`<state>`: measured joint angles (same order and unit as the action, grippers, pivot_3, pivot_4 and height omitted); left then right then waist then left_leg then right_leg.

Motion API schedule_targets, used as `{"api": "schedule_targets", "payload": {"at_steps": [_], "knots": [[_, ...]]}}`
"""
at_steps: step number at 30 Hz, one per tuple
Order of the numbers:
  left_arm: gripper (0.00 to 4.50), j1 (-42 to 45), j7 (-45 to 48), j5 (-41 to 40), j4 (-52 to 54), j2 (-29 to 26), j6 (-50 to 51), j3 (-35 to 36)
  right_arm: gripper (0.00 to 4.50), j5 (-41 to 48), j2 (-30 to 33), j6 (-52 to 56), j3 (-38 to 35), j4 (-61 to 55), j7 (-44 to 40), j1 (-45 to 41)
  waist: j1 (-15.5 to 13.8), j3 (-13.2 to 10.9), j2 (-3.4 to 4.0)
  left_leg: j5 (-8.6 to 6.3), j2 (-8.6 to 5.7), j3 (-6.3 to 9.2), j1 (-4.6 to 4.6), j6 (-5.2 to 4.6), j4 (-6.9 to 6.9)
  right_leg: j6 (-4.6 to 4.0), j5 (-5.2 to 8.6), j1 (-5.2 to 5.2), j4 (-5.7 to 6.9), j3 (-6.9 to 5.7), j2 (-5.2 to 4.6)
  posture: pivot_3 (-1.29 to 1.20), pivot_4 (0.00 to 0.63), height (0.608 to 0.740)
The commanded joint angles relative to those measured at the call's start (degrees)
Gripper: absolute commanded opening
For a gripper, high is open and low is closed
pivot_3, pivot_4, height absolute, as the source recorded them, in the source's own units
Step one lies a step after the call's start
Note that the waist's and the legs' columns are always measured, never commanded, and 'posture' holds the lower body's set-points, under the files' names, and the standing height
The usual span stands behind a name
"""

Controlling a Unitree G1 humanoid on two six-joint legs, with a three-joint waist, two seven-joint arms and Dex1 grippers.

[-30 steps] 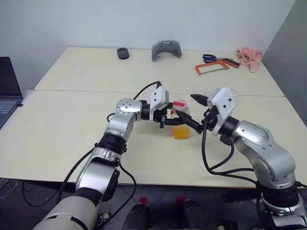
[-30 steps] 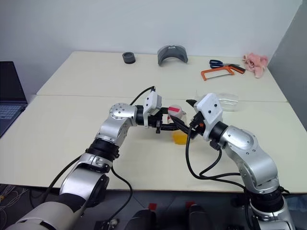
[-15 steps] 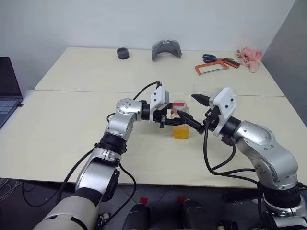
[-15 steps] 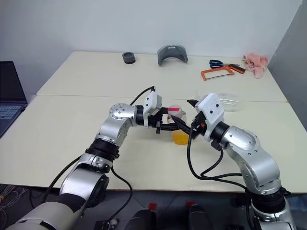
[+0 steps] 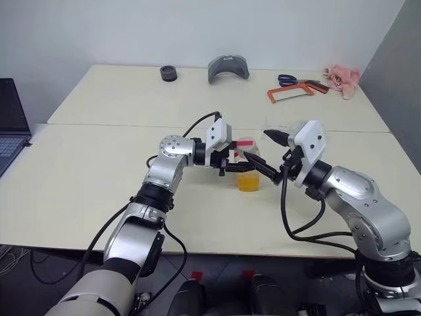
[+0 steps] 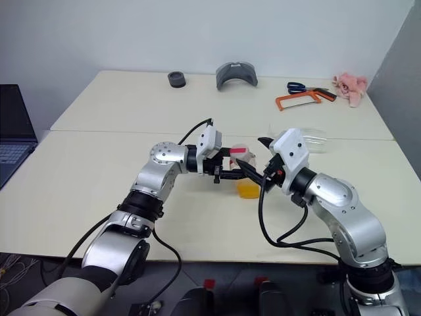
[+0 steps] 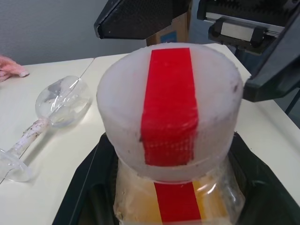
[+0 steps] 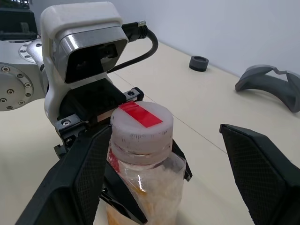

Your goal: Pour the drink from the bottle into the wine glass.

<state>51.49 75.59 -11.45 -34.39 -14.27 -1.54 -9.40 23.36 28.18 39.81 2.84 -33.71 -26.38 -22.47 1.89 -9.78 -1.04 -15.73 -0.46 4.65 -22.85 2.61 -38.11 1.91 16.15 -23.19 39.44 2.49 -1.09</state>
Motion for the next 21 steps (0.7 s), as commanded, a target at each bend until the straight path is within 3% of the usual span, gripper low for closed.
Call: {"api": "schedule_targets", "payload": {"at_steps": [1, 12, 14, 21], "knots": [[2.18, -0.2, 0.2, 0.3, 0.5, 0.2, -0.2, -0.7, 3.92, 1.7, 1.0, -0.1, -3.1, -3.1, -0.7, 0.5, 0.0, 0.0, 0.0, 0.0, 0.0, 0.0, 0.0, 0.0, 0.0, 0.0, 0.0, 0.0, 0.0, 0.0, 0.0, 0.0, 0.15, 0.74], [2.18, 0.5, 0.4, 0.4, -0.4, 0.6, -0.5, -0.6, 3.92, 11.5, 5.9, 3.6, -8.4, -8.4, -5.4, 4.3, -0.1, 0.0, 0.0, 0.0, 0.0, -0.01, 0.0, -0.01, 0.0, 0.0, 0.0, 0.03, -0.03, 0.0, -0.01, 0.0, 0.15, 0.74], [2.18, 0.8, 0.7, 0.5, -0.9, 0.7, -0.7, -0.7, 4.49, 12.5, 5.3, 3.7, -8.5, -8.2, -4.7, 3.3, -0.1, 0.0, 0.0, 0.0, 0.0, -0.01, 0.01, -0.01, 0.0, 0.0, 0.0, 0.03, -0.02, -0.01, 0.02, 0.0, 0.15, 0.74], [2.18, 2.5, 2.0, 0.8, -2.9, 1.2, -1.8, -1.0, 4.5, 10.3, 4.3, 5.0, -3.9, -3.8, -2.5, -1.9, 0.0, 0.0, 0.0, 0.0, 0.0, -0.01, -0.01, 0.0, 0.0, 0.0, 0.0, 0.03, -0.02, -0.02, 0.01, 0.0, 0.15, 0.74]]}}
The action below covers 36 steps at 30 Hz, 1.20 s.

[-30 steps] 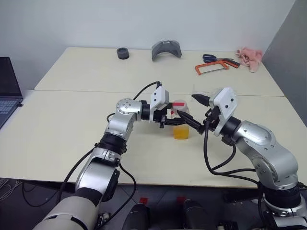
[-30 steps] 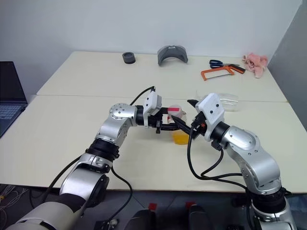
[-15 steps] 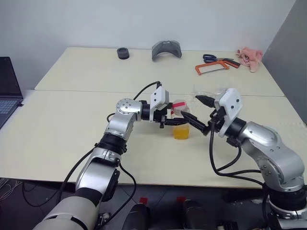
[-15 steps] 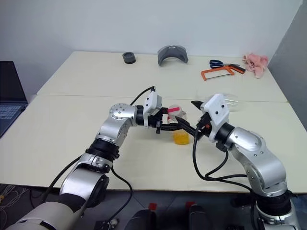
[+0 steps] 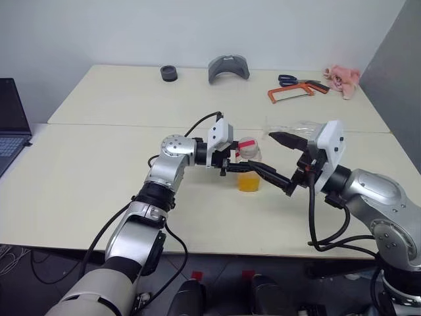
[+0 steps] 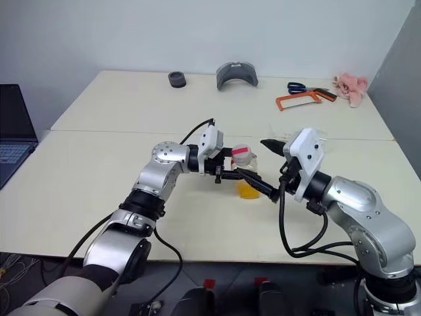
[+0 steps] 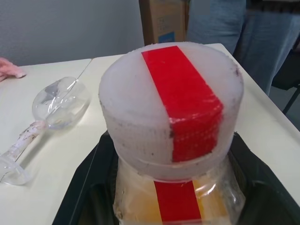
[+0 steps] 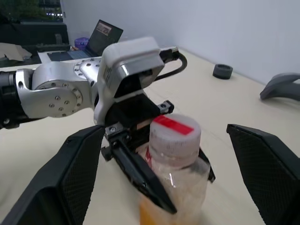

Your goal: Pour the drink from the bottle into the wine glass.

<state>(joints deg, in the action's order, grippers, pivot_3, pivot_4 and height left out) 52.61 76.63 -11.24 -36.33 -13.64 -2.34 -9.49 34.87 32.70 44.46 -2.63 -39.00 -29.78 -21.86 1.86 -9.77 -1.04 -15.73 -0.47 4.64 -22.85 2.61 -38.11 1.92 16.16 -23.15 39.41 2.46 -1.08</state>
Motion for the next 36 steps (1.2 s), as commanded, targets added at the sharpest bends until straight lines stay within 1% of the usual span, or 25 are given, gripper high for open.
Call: {"api": "schedule_targets", "payload": {"at_steps": [1, 8, 18, 21, 26, 27, 32, 34, 36], "knots": [[2.18, 1.7, 1.1, 0.7, -1.3, 0.7, -1.2, -1.0, 4.5, -1.7, -0.3, 0.6, 2.2, 2.5, 1.1, -3.5, 0.0, 0.0, 0.0, 0.0, 0.0, -0.02, 0.0, 0.0, 0.0, 0.0, 0.0, 0.0, -0.01, 0.01, 0.0, 0.0, 0.15, 0.74], [2.18, 2.6, 1.6, 1.0, -2.9, 1.1, -2.3, -0.8, 4.5, -3.6, -0.3, 1.0, 4.5, 7.4, 0.9, -7.3, 0.0, 0.0, 0.0, 0.0, 0.0, -0.02, -0.01, 0.0, 0.0, 0.0, 0.0, -0.01, -0.01, 0.01, -0.01, 0.0, 0.15, 0.74], [2.18, 2.1, 1.7, 1.3, -2.6, 1.3, -2.7, -0.8, 4.5, -5.3, -1.2, -0.5, 5.4, 11.1, -0.4, -8.8, 0.0, 0.0, 0.0, 0.0, 0.0, -0.01, -0.01, 0.0, 0.0, 0.0, 0.0, -0.01, 0.0, 0.0, -0.02, 0.0, 0.15, 0.74], [2.18, 1.9, 1.7, 1.4, -2.4, 1.3, -2.7, -0.8, 3.88, -5.8, -1.8, -1.8, 5.3, 11.9, -0.9, -8.7, 0.0, 0.0, 0.0, 0.0, 0.0, 0.0, -0.01, 0.0, 0.0, 0.0, 0.0, -0.01, 0.0, 0.0, -0.02, 0.0, 0.15, 0.74], [2.18, 1.6, 1.6, 1.4, -2.1, 1.3, -2.6, -0.8, 2.12, -7.2, -2.2, -4.1, 5.7, 12.0, -1.8, -8.3, 0.0, 0.0, 0.0, 0.0, 0.0, -0.01, -0.01, 0.0, 0.0, 0.0, 0.0, -0.01, 0.0, 0.0, -0.02, 0.0, 0.15, 0.74], [2.18, 1.6, 1.5, 1.4, -2.0, 1.3, -2.5, -0.8, 1.84, -7.6, -2.1, -4.8, 5.9, 11.9, -2.0, -8.2, 0.0, 0.0, 0.0, 0.0, 0.0, -0.01, -0.01, 0.0, 0.0, 0.0, 0.0, -0.01, 0.0, 0.0, -0.02, 0.0, 0.15, 0.74], [2.18, 1.4, 1.4, 1.3, -1.8, 1.3, -2.3, -0.7, 1.78, -11.5, -2.4, -10.3, 6.6, 11.8, -1.9, -7.7, 0.0, 0.0, 0.0, 0.0, 0.0, -0.01, -0.01, 0.0, 0.0, 0.0, 0.0, -0.01, 0.0, 0.0, -0.02, 0.0, 0.15, 0.74], [2.18, 1.1, 1.3, 1.3, -1.5, 1.3, -2.2, -0.8, 1.78, -11.4, -4.1, -11.7, 5.5, 11.8, -0.8, -6.9, 0.0, 0.0, 0.0, 0.0, 0.0, -0.01, -0.02, 0.0, 0.0, 0.0, 0.0, -0.02, 0.0, -0.01, -0.01, 0.0, 0.15, 0.74], [2.18, 0.8, 1.1, 1.3, -1.2, 1.3, -2.0, -0.7, 1.78, -9.4, -6.8, -11.6, 2.7, 11.5, 1.1, -5.7, 0.0, 0.0, 0.0, 0.0, 0.0, -0.01, -0.01, 0.0, 0.0, 0.0, 0.0, -0.03, 0.01, 0.0, -0.01, 0.0, 0.15, 0.74]]}}
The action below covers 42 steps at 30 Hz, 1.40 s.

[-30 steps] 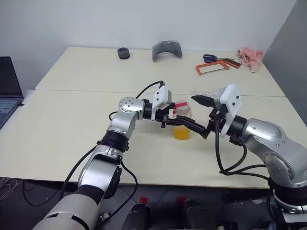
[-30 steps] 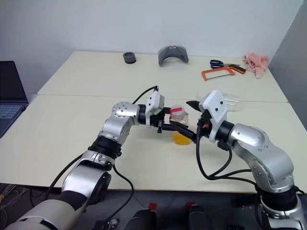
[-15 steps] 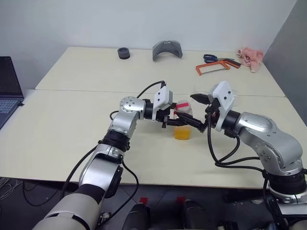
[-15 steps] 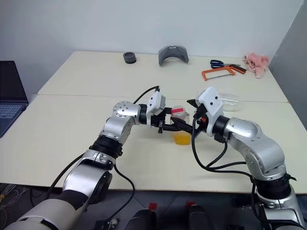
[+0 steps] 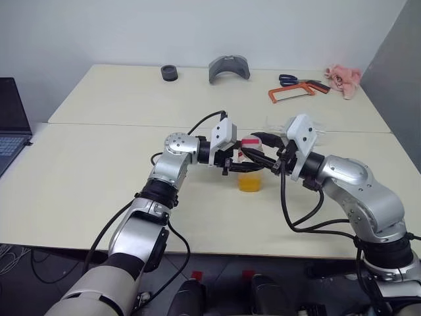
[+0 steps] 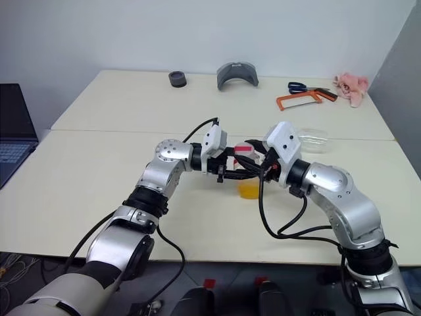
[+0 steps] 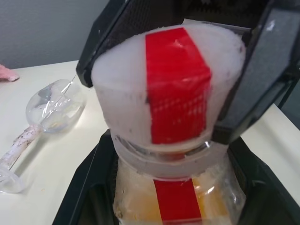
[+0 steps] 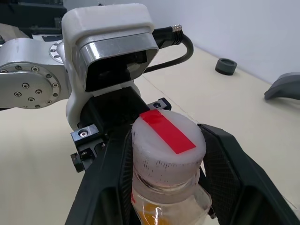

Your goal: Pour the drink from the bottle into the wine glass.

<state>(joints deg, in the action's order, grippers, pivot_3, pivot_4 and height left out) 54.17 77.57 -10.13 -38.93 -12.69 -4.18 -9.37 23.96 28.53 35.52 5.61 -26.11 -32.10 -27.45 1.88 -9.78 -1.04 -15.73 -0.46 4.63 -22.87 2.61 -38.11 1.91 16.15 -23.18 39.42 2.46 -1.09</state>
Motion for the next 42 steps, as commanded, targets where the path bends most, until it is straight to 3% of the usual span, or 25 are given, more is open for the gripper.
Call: {"api": "schedule_targets", "payload": {"at_steps": [1, 12, 22, 25, 27, 30, 37, 42], "knots": [[2.18, -0.8, 0.1, 0.2, 1.5, 0.3, -0.2, -0.8, 1.78, 2.2, -3.5, -2.5, -6.7, -1.6, 4.0, 0.3, 0.0, 0.0, 0.0, 0.0, 0.01, 0.01, 0.0, 0.0, 0.0, 0.0, 0.0, 0.0, 0.0, 0.0, 0.0, 0.0, 0.15, 0.74], [2.18, -1.9, -1.0, -0.3, 2.6, 0.0, 0.8, -0.8, 1.78, 10.7, -4.6, 1.0, -20.1, -7.6, 10.0, 8.0, 0.1, 0.0, 0.0, 0.0, 0.02, 0.04, -0.02, 0.0, 0.01, 0.0, 0.0, -0.01, 0.01, 0.02, -0.02, 0.0, 0.15, 0.74], [2.17, -2.2, -1.5, -0.7, 3.2, 0.0, 1.1, -1.1, 1.6, 7.1, -3.3, 0.4, -13.0, -11.8, 11.2, 6.4, 0.5, 0.0, 0.04, 0.0, 0.01, -0.02, 0.05, 0.0, 0.03, 0.0, 0.0, 0.0, 0.05, 0.05, 0.07, 0.0, 0.15, 0.74], [2.17, -2.4, -2.0, -0.8, 3.5, -0.3, 1.2, -0.8, 1.35, 6.3, -2.4, 0.1, -13.5, -11.8, 10.9, 8.0, 0.3, 0.0, 0.03, 0.0, 0.0, 0.0, 0.03, 0.0, 0.02, 0.0, 0.0, 0.0, 0.03, 0.04, 0.04, 0.0, 0.15, 0.74], [2.17, -2.7, -2.6, -0.8, 3.8, -0.5, 1.3, -0.5, 0.97, 5.6, -1.3, -0.2, -14.9, -11.6, 10.7, 10.7, 0.2, 0.0, 0.03, 0.0, 0.0, 0.0, 0.02, 0.0, 0.02, 0.0, 0.0, 0.01, 0.02, 0.02, 0.05, 0.0, 0.15, 0.74], [2.17, -2.8, -4.5, -1.5, 4.4, -0.9, 1.9, 0.9, 0.01, 0.6, 0.4, -2.3, -19.2, -9.4, 12.8, 19.5, 0.0, 0.0, 0.02, 0.0, 0.0, -0.01, 0.02, 0.0, 0.02, 0.0, 0.0, 0.02, 0.01, 0.04, 0.04, 0.0, 0.15, 0.74], [2.17, -3.4, -6.8, -2.4, 6.5, -2.6, 2.9, 2.4, 0.0, -3.5, -2.6, -7.9, -20.0, -7.0, 12.9, 34.9, 0.7, 0.0, 0.03, 0.0, 0.09, -0.09, 0.13, 0.0, 0.04, 0.01, 0.01, 0.01, 0.1, 0.16, 0.16, 0.0, 0.15, 0.74], [2.17, -3.0, -8.5, -2.7, 6.1, -3.7, 2.3, 3.3, 0.0, -5.4, -1.4, -9.8, -17.2, -7.6, 9.4, 39.4, 0.8, 0.0, 0.03, 0.0, 0.08, -0.1, 0.12, 0.0, 0.03, 0.01, 0.01, 0.01, 0.11, 0.17, 0.17, 0.0, 0.15, 0.74]]}}
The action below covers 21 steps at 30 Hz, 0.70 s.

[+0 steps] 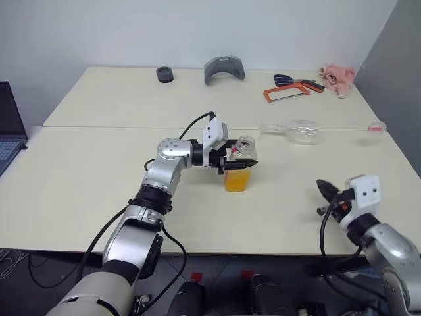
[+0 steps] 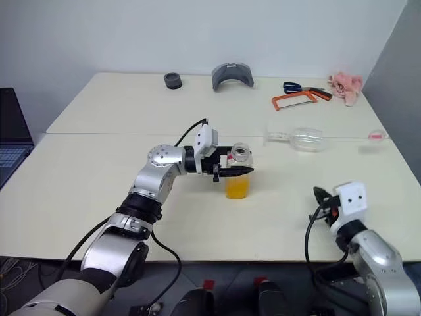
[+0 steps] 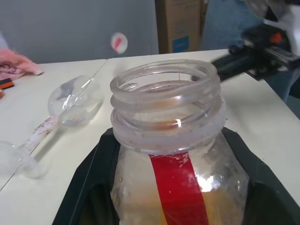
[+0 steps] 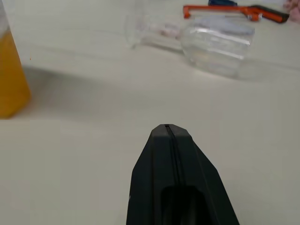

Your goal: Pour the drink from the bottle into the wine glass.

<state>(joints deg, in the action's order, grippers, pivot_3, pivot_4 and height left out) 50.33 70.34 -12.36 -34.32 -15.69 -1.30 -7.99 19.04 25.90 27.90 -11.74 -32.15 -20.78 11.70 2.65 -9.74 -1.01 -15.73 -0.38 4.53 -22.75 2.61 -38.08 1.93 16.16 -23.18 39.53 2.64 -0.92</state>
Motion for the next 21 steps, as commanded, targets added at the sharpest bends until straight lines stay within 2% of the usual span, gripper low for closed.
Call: {"api": "schedule_targets", "payload": {"at_steps": [1, 2, 4, 9, 14, 16, 21], "knots": [[2.17, 0.8, -1.9, -0.5, 1.5, -0.8, -0.9, 2.1, 0.0, -0.8, 1.6, -2.3, 0.3, -1.3, -2.4, 0.4, 0.0, 0.0, 0.0, 0.0, 0.0, 0.01, -0.01, 0.0, 0.0, 0.0, 0.0, 0.0, 0.0, -0.03, 0.0, 0.0, 0.15, 0.74], [2.17, 0.8, -2.3, -0.6, 1.4, -0.8, -1.0, 2.4, 0.0, -1.2, 1.9, -2.5, 0.3, -0.9, -2.5, 0.5, -0.1, 0.0, 0.0, 0.0, -0.01, 0.02, -0.02, 0.0, 0.0, 0.0, 0.0, 0.0, 0.0, -0.04, 0.0, 0.0, 0.15, 0.74], [2.17, 0.8, -3.9, -0.6, 1.6, -0.6, -1.3, 3.1, 0.54, -0.9, 2.8, -2.5, 0.8, -0.7, -4.2, 0.6, -0.4, 0.0, 0.0, 0.0, -0.03, 0.03, -0.03, 0.0, -0.02, 0.0, 0.0, 0.02, -0.02, -0.06, -0.02, 0.0, 0.15, 0.74], [2.17, 1.0, -10.4, -0.3, 1.1, -0.9, -2.9, 5.7, 2.28, 0.0, 4.7, -1.2, 3.1, -2.3, -7.3, -1.7, -0.6, 0.0, -0.01, 0.0, -0.03, 0.03, -0.04, 0.0, -0.02, 0.0, 0.0, 0.01, -0.03, -0.05, -0.04, 0.0, 0.15, 0.74], [2.17, 2.7, -23.7, 2.6, -4.3, -2.5, -6.7, 9.9, 3.93, -0.7, 7.5, 1.7, 9.5, -4.6, -10.3, -8.4, -0.5, 0.0, -0.02, 0.0, -0.03, 0.05, -0.03, 0.0, -0.02, 0.0, 0.0, 0.01, -0.04, -0.07, -0.04, 0.0, 0.15, 0.74], [2.17, 4.0, -32.0, 4.6, -8.4, -4.0, -8.4, 12.0, 3.97, -0.4, 6.5, 3.0, 12.4, -4.5, -10.0, -14.3, -0.3, 0.0, -0.08, 0.0, -0.02, 0.07, -0.01, 0.0, -0.03, 0.01, 0.0, 0.01, -0.03, -0.06, -0.04, 0.0, 0.15, 0.74], [2.17, 5.9, -45.3, 8.2, -16.8, -7.9, -11.0, 14.6, 3.97, -1.6, 2.2, 6.7, 19.1, -0.4, -8.7, -28.6, -0.3, 0.0, -0.1, 0.01, -0.04, 0.15, -0.06, 0.01, -0.02, 0.0, 0.0, -0.03, -0.03, -0.13, -0.05, 0.0, 0.15, 0.74]]}}
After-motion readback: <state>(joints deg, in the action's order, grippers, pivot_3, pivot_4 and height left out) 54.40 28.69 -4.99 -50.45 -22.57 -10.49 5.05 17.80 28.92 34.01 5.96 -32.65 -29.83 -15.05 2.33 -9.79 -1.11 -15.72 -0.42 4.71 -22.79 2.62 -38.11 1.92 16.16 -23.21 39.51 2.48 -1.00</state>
